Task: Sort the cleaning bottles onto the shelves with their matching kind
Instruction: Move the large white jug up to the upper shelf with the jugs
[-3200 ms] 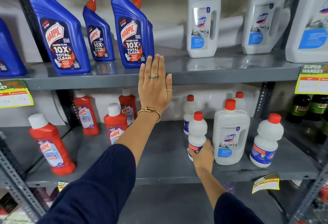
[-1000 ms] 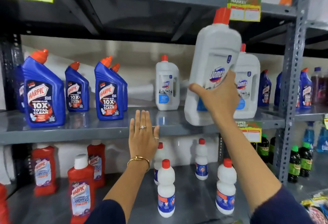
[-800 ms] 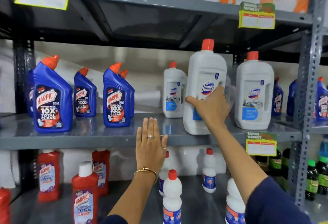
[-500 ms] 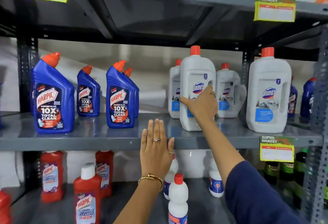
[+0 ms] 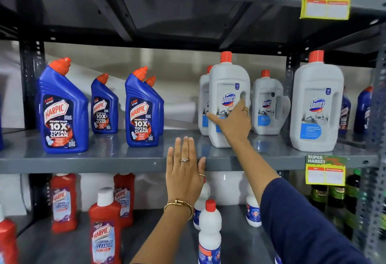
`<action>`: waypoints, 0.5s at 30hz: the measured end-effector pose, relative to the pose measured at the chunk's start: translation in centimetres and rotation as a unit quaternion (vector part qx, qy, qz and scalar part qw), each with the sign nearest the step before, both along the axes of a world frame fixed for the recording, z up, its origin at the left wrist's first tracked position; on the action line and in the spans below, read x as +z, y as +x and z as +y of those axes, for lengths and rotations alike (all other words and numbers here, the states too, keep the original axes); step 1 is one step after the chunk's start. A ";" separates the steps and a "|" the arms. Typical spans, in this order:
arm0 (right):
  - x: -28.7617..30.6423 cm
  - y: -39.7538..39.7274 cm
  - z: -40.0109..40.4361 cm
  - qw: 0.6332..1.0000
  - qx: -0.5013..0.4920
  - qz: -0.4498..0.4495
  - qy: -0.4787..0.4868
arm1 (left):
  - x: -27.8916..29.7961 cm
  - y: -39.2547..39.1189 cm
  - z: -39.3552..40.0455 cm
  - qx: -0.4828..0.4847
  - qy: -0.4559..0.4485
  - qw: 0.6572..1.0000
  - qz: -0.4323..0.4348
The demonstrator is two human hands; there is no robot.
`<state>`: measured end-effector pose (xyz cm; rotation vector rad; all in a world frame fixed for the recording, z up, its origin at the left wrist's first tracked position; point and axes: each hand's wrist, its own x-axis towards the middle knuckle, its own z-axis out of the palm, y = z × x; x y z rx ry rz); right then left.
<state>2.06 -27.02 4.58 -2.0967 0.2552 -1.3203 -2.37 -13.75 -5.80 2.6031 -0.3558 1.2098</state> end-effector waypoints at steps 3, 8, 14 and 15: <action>-0.5 -0.6 -0.6 0.998 0.059 0.013 0.003 | 0.0 0.1 0.1 0.000 0.010 1.000 0.013; -2.7 -2.3 -0.8 0.996 0.072 0.019 -0.049 | 0.5 -0.6 0.2 -0.005 0.016 1.000 0.023; -3.9 -4.2 -1.0 0.983 -0.020 0.030 -0.178 | 0.4 -0.1 1.3 -0.059 0.026 0.998 0.021; -4.1 -4.4 -1.0 0.979 -0.031 0.029 -0.198 | 0.5 -0.2 1.6 -0.065 0.020 0.998 0.013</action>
